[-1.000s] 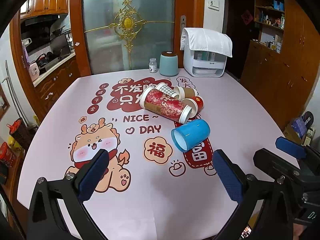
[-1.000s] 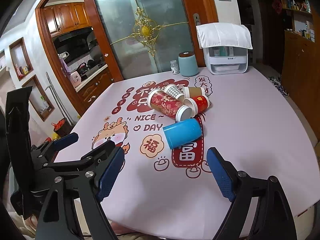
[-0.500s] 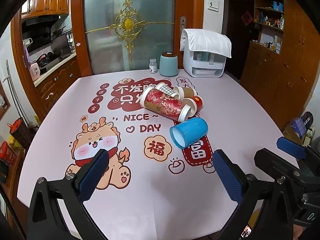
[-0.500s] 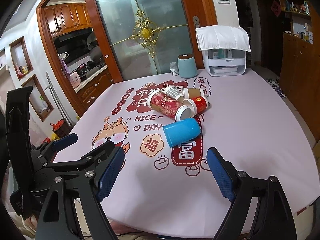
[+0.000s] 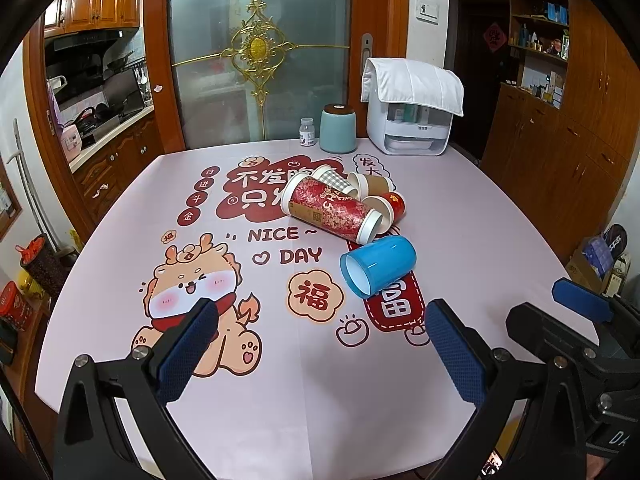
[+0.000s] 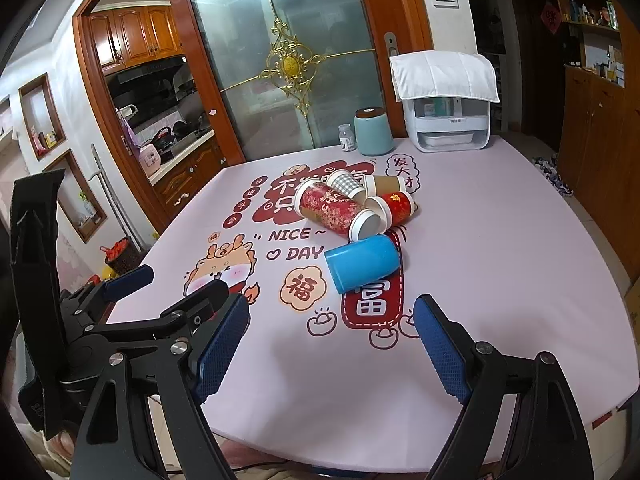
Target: Flip cup upside down
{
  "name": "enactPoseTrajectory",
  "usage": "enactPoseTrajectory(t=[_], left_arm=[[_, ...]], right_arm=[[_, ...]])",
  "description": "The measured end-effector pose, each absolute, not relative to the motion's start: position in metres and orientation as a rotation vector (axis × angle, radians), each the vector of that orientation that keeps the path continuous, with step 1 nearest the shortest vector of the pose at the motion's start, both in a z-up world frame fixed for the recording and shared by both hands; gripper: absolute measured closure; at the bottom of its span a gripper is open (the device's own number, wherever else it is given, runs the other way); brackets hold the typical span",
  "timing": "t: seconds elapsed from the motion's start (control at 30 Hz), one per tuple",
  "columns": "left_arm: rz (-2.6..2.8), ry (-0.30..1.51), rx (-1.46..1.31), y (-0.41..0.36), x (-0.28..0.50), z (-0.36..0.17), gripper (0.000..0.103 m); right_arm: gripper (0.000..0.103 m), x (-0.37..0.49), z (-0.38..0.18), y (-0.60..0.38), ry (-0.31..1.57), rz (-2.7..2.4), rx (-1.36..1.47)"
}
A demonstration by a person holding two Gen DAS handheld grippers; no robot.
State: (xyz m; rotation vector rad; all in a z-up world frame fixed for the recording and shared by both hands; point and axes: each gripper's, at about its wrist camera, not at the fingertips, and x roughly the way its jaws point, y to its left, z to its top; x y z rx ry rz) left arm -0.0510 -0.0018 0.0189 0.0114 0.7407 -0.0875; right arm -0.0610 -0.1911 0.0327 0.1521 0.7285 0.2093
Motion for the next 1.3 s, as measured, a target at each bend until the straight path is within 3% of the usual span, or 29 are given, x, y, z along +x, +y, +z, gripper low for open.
enactPoseTrajectory(t=[1.3], left_arm=[[-0.060, 0.715, 0.047, 0.007, -0.015, 0.028, 0.001]], right_arm=[[0.017, -0.024, 0.041, -0.181, 0.759, 0.240, 0.166]])
